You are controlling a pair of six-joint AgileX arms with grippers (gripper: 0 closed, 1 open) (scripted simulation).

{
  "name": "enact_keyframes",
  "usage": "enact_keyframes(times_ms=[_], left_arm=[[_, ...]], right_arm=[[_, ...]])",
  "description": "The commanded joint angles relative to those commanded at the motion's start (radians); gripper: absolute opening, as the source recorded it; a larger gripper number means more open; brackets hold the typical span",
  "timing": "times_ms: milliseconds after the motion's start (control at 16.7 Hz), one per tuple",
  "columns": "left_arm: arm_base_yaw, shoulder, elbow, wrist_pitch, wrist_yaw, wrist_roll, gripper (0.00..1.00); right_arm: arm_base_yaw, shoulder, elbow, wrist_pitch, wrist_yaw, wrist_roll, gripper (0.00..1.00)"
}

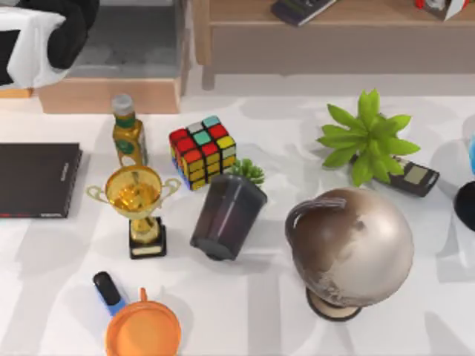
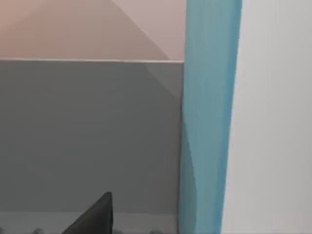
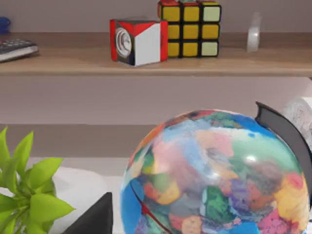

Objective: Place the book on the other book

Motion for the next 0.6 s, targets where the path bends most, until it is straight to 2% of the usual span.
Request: enact_keyframes(times_ms=[420,600], left_arm=[[-0.001,0.069,0.060,0.009,0.003,0.000,1.00],[-0.001,0.069,0.060,0.009,0.003,0.000,0.77]], right_arm=[[0.000,0.000,0.000,0.000,0.000,0.000,1.00],[0.000,0.000,0.000,0.000,0.000,0.000,1.00]])
